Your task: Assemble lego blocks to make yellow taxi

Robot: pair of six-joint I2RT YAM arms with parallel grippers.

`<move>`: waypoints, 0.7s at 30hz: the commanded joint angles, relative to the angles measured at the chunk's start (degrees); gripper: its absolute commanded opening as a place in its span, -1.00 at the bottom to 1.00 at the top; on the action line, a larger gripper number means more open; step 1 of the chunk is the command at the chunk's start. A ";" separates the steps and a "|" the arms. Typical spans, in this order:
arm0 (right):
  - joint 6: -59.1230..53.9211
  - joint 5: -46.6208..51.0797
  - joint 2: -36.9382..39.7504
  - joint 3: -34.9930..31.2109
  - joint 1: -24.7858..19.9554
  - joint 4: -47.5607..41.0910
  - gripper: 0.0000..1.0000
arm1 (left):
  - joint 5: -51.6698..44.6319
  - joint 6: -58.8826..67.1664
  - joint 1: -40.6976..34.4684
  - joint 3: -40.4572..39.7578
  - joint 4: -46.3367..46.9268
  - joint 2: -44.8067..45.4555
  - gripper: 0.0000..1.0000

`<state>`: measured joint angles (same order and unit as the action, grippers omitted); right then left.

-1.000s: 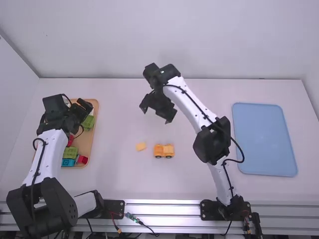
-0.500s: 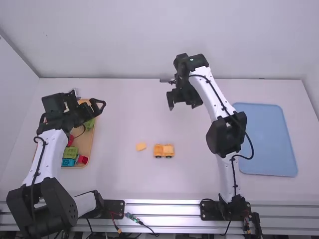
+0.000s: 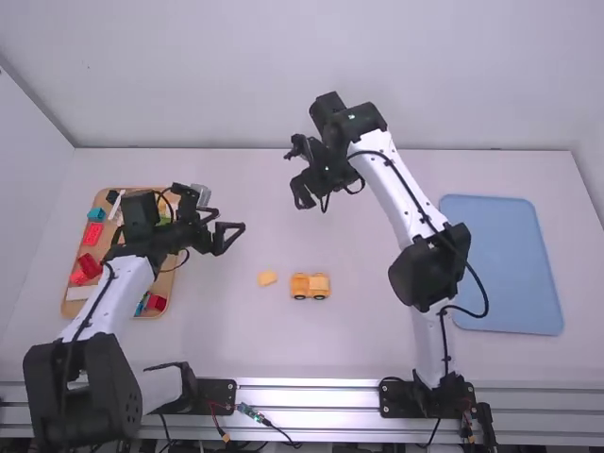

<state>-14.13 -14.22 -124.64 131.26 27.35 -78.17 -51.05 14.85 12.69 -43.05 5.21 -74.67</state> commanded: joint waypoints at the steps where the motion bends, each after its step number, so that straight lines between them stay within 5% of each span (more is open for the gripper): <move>1: -6.16 -2.73 5.35 -2.10 0.85 1.33 0.98 | -2.08 7.26 -1.18 2.71 -1.77 0.87 0.98; 9: -11.45 -10.25 16.06 -21.70 -1.81 14.99 0.98 | -2.34 0.98 -1.18 9.22 -14.12 0.87 0.97; 15: -11.45 -11.96 29.00 -45.59 -4.98 31.36 0.98 | -9.57 16.24 -3.48 11.89 -11.96 0.87 0.98; 21: -14.75 -12.24 38.84 -64.94 -7.96 46.56 0.98 | -5.95 30.62 -7.43 15.82 -8.87 0.87 0.98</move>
<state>-26.61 -25.74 -89.14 71.00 20.40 -33.45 -56.95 35.99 6.61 -28.77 -4.03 -74.67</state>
